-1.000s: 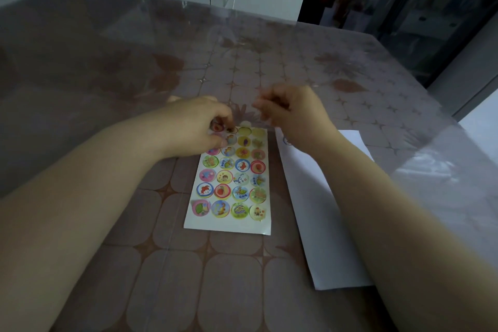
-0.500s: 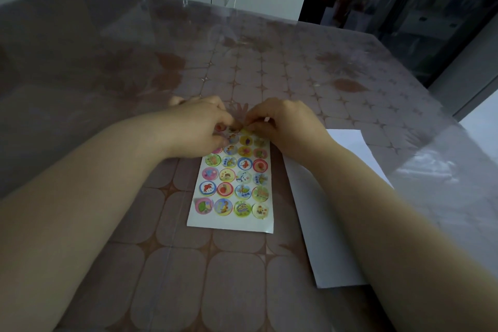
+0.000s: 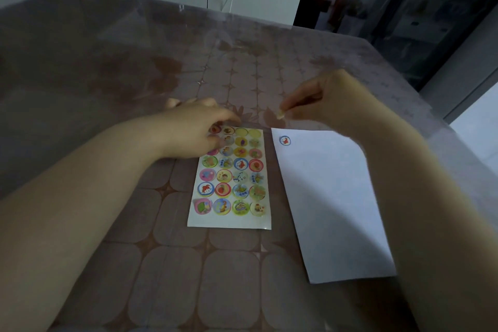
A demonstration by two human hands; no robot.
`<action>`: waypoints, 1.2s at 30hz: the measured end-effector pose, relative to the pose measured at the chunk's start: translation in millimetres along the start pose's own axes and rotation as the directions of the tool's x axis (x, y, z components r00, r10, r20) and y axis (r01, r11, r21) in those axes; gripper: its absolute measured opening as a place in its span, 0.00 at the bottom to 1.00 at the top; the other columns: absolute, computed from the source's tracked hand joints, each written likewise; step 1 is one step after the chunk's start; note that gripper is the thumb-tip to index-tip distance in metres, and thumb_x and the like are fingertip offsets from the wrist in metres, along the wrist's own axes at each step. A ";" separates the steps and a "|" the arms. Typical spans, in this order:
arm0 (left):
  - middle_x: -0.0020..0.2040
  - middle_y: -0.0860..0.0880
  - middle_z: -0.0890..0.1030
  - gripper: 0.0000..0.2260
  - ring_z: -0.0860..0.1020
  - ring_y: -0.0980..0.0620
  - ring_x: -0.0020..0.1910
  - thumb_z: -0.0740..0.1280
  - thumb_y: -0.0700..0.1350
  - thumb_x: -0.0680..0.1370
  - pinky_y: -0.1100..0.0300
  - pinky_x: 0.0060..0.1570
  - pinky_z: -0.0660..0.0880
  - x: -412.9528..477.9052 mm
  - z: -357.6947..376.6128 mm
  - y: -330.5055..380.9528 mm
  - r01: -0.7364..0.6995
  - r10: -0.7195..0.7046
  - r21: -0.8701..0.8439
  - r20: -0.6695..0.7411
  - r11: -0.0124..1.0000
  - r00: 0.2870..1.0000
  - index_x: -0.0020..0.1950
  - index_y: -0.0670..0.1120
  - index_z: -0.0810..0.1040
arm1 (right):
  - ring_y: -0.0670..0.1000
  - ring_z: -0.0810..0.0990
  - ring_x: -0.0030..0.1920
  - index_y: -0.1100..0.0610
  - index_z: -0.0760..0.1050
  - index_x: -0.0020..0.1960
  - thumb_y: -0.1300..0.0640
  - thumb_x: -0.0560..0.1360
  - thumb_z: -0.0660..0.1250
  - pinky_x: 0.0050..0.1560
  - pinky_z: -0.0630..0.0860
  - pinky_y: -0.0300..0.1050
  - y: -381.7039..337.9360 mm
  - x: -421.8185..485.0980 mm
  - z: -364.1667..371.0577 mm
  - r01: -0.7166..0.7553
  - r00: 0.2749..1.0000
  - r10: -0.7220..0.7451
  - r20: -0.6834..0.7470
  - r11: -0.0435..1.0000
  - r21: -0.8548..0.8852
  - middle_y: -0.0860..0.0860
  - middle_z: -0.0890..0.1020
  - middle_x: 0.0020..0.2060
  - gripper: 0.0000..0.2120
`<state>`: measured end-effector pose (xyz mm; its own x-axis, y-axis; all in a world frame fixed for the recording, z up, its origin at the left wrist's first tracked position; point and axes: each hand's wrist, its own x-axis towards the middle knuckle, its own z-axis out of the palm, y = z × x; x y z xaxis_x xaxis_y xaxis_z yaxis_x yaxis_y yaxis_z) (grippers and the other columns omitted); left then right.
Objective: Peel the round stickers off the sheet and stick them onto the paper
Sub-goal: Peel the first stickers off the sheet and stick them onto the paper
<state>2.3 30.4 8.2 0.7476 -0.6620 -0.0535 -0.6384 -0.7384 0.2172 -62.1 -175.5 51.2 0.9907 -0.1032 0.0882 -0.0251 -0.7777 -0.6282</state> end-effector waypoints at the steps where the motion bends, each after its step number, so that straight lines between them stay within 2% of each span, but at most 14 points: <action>1: 0.67 0.52 0.66 0.20 0.63 0.50 0.68 0.61 0.53 0.77 0.53 0.62 0.56 0.0 0.5 0.3 -0.004 0.004 0.003 0.002 1.000 1.000 0.69 0.61 0.63 | 0.41 0.80 0.38 0.47 0.83 0.40 0.57 0.65 0.74 0.41 0.73 0.32 0.9 -2.9 -10.6 -0.026 0.999 0.028 0.028 0.998 -0.062 0.43 0.84 0.38 0.06; 3: 0.68 0.51 0.65 0.20 0.62 0.49 0.69 0.60 0.54 0.78 0.52 0.63 0.56 0.1 1.4 1.2 -0.004 0.004 0.011 0.005 1.000 1.000 0.70 0.60 0.62 | 0.39 0.79 0.41 0.45 0.83 0.41 0.55 0.65 0.74 0.43 0.71 0.31 5.3 -7.9 -26.0 -0.072 0.993 0.086 0.081 0.985 -0.156 0.40 0.84 0.39 0.07; 5: 0.69 0.51 0.65 0.20 0.62 0.49 0.69 0.59 0.54 0.78 0.52 0.64 0.55 0.3 2.0 1.8 0.002 -0.002 0.018 0.006 1.000 1.000 0.70 0.59 0.62 | 0.40 0.80 0.42 0.46 0.83 0.42 0.56 0.67 0.73 0.45 0.73 0.33 13.9 -11.5 -29.3 -0.116 0.983 0.137 0.123 0.980 -0.162 0.41 0.84 0.39 0.06; 8: 0.69 0.51 0.64 0.20 0.61 0.50 0.70 0.59 0.53 0.78 0.52 0.66 0.54 0.4 2.6 1.5 0.004 -0.004 0.023 0.008 1.000 1.000 0.70 0.58 0.63 | 0.38 0.80 0.33 0.50 0.83 0.43 0.58 0.68 0.73 0.37 0.75 0.27 31.0 -16.5 -15.0 -0.171 0.983 0.171 0.063 0.985 -0.008 0.43 0.84 0.34 0.05; 10: 0.69 0.52 0.63 0.20 0.60 0.50 0.70 0.59 0.52 0.78 0.52 0.66 0.54 0.3 2.8 1.2 0.006 -0.007 0.021 0.014 1.000 1.000 0.70 0.58 0.62 | 0.36 0.77 0.27 0.52 0.81 0.46 0.62 0.67 0.74 0.33 0.74 0.27 42.1 -18.6 -3.2 -0.198 0.980 0.200 -0.003 0.973 0.119 0.47 0.83 0.33 0.10; 13: 0.69 0.52 0.63 0.20 0.60 0.51 0.70 0.59 0.52 0.78 0.52 0.66 0.53 0.4 3.2 0.4 0.008 -0.008 0.010 0.019 1.000 1.000 0.70 0.58 0.62 | 0.37 0.77 0.27 0.55 0.80 0.47 0.65 0.67 0.73 0.32 0.72 0.25 50.4 -17.7 7.3 -0.217 0.971 0.232 -0.051 0.956 0.199 0.48 0.81 0.33 0.10; 17: 0.68 0.53 0.64 0.20 0.60 0.51 0.69 0.59 0.53 0.78 0.53 0.66 0.53 1.5 4.4 -0.9 0.008 -0.008 0.008 0.006 1.000 1.000 0.70 0.59 0.63 | 0.43 0.77 0.34 0.53 0.80 0.42 0.60 0.69 0.72 0.31 0.71 0.23 52.5 -14.6 13.0 -0.216 0.971 0.230 -0.065 0.961 0.172 0.48 0.81 0.35 0.04; 22: 0.67 0.54 0.65 0.20 0.61 0.51 0.69 0.60 0.52 0.78 0.54 0.65 0.53 3.2 6.3 -2.7 -0.003 0.003 0.013 -0.012 1.000 1.000 0.69 0.59 0.64 | 0.42 0.75 0.33 0.55 0.81 0.44 0.59 0.70 0.71 0.28 0.69 0.23 52.1 -14.7 16.2 -0.228 0.972 0.234 -0.014 0.957 0.182 0.48 0.81 0.35 0.03; 29: 0.61 0.55 0.72 0.17 0.70 0.54 0.63 0.64 0.54 0.75 0.53 0.63 0.55 3.9 5.9 -6.1 -0.047 0.051 0.045 -0.088 0.998 0.995 0.63 0.57 0.71 | 0.41 0.73 0.33 0.53 0.81 0.43 0.59 0.71 0.70 0.26 0.65 0.20 54.9 -10.6 21.4 -0.240 0.970 0.243 -0.016 0.965 0.104 0.44 0.77 0.33 0.02; 32: 0.59 0.56 0.73 0.16 0.71 0.55 0.62 0.65 0.55 0.74 0.53 0.64 0.55 4.0 5.3 -7.5 -0.052 0.057 0.050 -0.097 0.997 0.994 0.62 0.57 0.72 | 0.41 0.73 0.35 0.52 0.81 0.47 0.58 0.70 0.71 0.32 0.70 0.28 56.1 -9.2 21.4 -0.245 0.967 0.251 -0.042 0.963 0.108 0.44 0.77 0.36 0.07; 34: 0.58 0.56 0.73 0.16 0.71 0.56 0.61 0.65 0.55 0.74 0.53 0.64 0.55 4.0 5.4 -8.4 -0.054 0.058 0.047 -0.104 0.997 0.993 0.62 0.57 0.72 | 0.40 0.73 0.38 0.47 0.78 0.54 0.57 0.69 0.73 0.36 0.68 0.31 59.1 -8.2 20.6 -0.232 0.969 0.239 -0.055 0.966 0.113 0.44 0.75 0.41 0.14; 36: 0.58 0.56 0.73 0.16 0.72 0.56 0.61 0.65 0.55 0.74 0.52 0.64 0.55 4.3 5.6 -8.6 -0.055 0.059 0.039 -0.109 0.998 0.992 0.62 0.57 0.72 | 0.42 0.72 0.40 0.45 0.76 0.57 0.56 0.69 0.72 0.38 0.67 0.31 61.8 -7.6 22.1 -0.210 0.974 0.218 -0.063 0.972 0.108 0.45 0.74 0.45 0.18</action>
<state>10.0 33.2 0.7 0.7244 -0.6862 0.0661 -0.6850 -0.7056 0.1816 -68.3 -209.1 -5.4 0.9510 -0.3093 -0.0020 -0.2184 -0.6670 -0.7124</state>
